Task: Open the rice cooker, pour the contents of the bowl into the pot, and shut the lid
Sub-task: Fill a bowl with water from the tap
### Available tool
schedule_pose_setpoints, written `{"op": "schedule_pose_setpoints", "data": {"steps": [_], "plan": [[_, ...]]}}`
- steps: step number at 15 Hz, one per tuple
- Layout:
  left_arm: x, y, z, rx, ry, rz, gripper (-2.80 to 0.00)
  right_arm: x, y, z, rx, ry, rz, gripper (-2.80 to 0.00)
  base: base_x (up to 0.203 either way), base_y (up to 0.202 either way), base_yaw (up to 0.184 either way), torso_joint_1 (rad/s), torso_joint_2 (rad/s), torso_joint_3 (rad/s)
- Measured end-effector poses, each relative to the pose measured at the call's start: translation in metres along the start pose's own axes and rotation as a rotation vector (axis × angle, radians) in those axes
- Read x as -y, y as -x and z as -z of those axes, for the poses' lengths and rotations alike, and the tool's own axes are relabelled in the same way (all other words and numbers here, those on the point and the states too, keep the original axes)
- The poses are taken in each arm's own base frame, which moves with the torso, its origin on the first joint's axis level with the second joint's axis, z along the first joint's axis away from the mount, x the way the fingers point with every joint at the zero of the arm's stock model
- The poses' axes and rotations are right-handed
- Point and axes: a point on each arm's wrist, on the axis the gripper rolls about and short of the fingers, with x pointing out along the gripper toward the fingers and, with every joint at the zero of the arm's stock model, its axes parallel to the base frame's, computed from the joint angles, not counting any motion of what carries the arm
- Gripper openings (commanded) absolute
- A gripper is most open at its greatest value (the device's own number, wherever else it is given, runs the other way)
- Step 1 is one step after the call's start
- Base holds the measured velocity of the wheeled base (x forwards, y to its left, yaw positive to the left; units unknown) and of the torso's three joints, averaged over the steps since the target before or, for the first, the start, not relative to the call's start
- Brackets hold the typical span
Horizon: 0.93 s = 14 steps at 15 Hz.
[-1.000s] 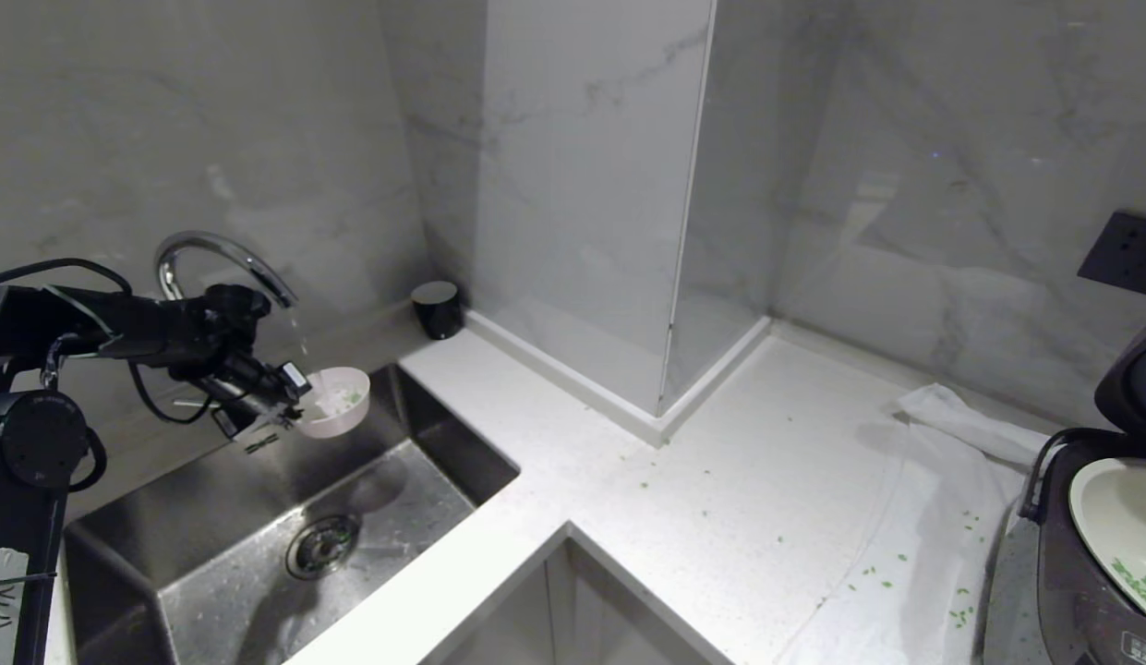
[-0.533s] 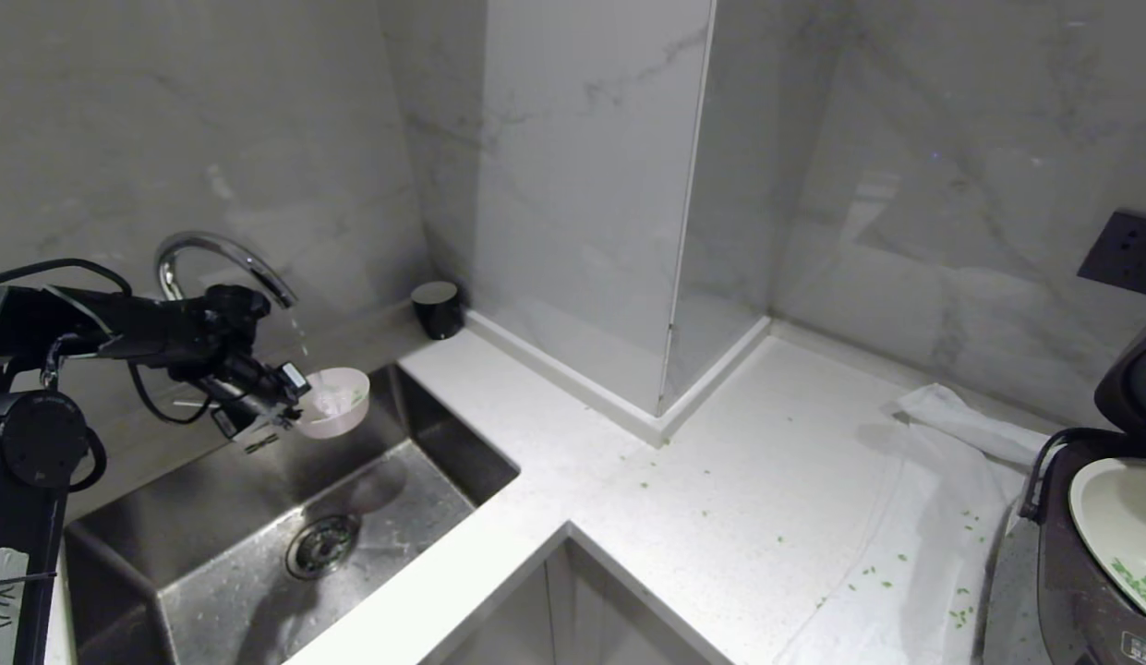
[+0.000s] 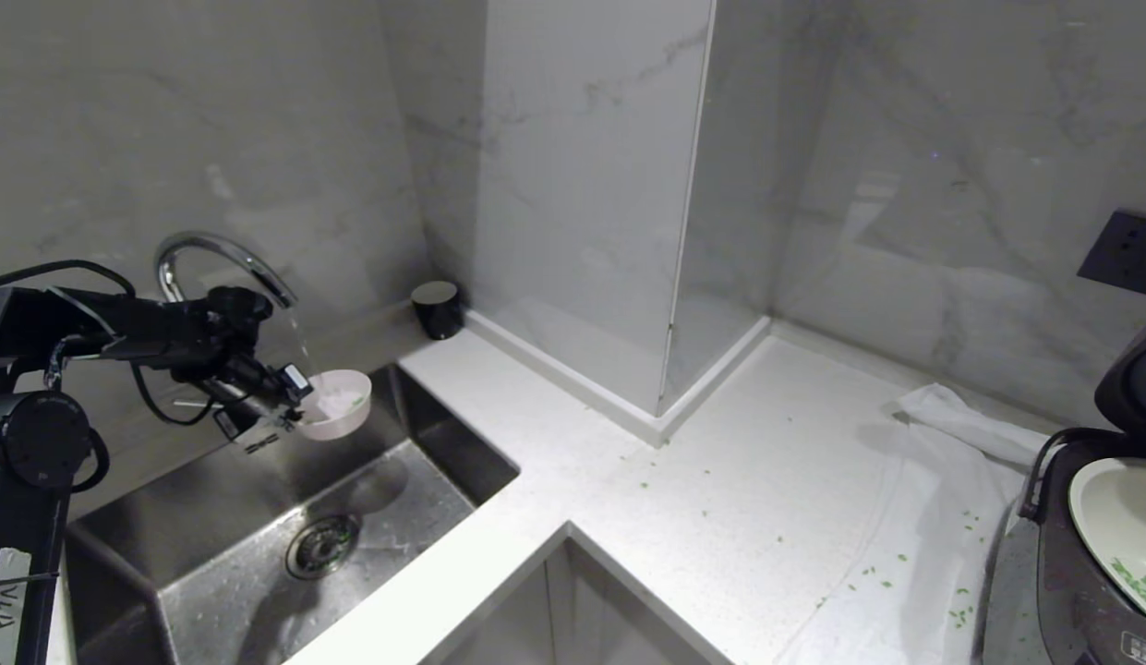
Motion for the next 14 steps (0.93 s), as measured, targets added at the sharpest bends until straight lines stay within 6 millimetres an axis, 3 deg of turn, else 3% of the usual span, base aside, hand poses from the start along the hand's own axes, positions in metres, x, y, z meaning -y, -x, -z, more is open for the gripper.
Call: {"op": "schedule_pose_setpoints", "data": {"steps": [9, 14], "plan": [[0.002, 0.002, 0.002, -0.005, -0.001, 0.001, -2.8, 0.0, 0.0, 0.0, 0.0, 0.0, 0.0, -2.8, 0.0, 0.0, 0.0, 0.0, 0.0, 0.0], [0.007, 0.008, 0.014, -0.068, 0.0, -0.03, -2.8, 0.0, 0.0, 0.0, 0.0, 0.0, 0.0, -2.8, 0.0, 0.0, 0.0, 0.0, 0.0, 0.0]]}}
